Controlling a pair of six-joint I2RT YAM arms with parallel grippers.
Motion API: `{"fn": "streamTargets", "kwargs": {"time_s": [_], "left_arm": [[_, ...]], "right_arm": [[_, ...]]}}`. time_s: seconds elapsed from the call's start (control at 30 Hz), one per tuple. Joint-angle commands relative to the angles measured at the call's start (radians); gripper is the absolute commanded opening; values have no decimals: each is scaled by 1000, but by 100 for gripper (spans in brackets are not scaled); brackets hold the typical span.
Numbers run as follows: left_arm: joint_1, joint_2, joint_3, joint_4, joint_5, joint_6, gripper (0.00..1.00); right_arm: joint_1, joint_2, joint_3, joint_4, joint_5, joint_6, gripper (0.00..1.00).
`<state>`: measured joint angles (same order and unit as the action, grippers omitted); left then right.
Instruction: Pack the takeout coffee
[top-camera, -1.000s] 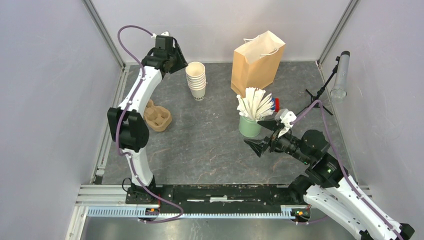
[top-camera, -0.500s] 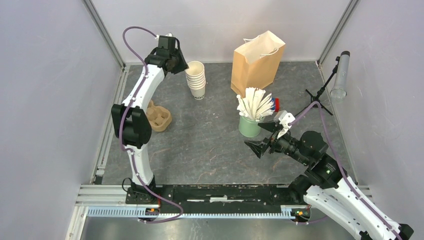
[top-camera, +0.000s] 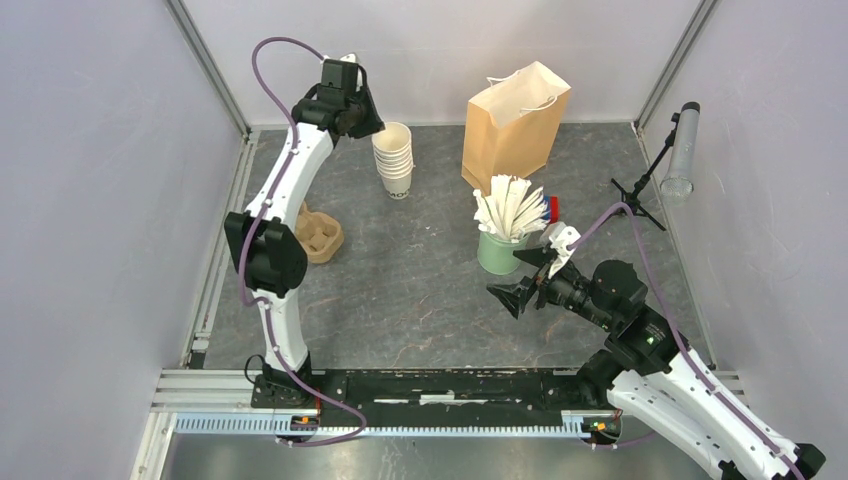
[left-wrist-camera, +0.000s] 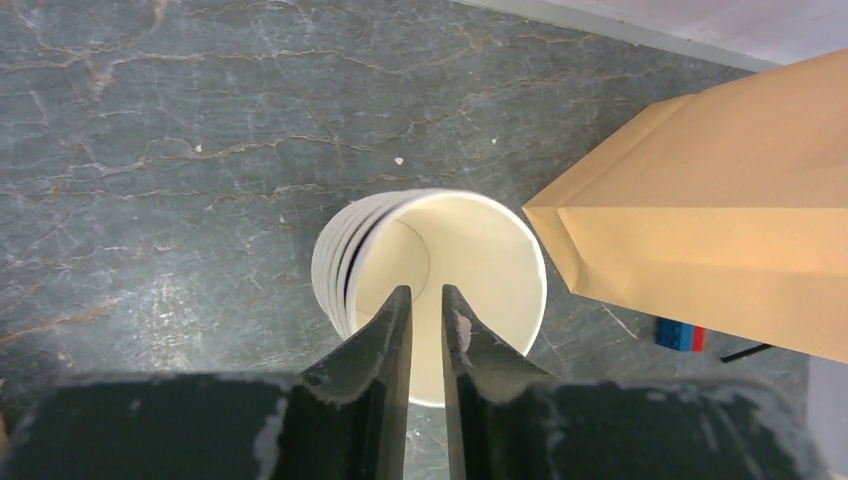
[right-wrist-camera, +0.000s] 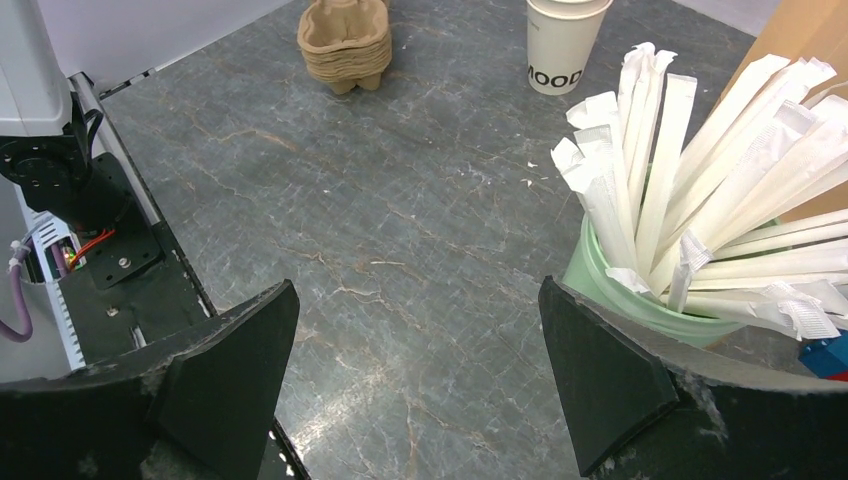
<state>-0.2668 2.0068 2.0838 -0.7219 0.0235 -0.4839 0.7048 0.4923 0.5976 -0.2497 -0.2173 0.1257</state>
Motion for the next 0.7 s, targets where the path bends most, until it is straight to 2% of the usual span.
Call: {"fn": "streamTargets", "kwargs": {"time_s": [0.0,0.13,0.23,0.67], "left_arm": [[-12,26,53,-48,-72,71,27],[-12,20,63,-50,-89,84,38],[-13,17,79,-50,-89,99,42],[-12,64,93,-78,-162,144,42]], "right_arm": [[-1,3,10,17,-11,-5,97],[-1,-5,4,18,-7,-6,97],[-1,-1,2,19,-5,-6,97],[-1,8,10,19,-3,-5,97]]}}
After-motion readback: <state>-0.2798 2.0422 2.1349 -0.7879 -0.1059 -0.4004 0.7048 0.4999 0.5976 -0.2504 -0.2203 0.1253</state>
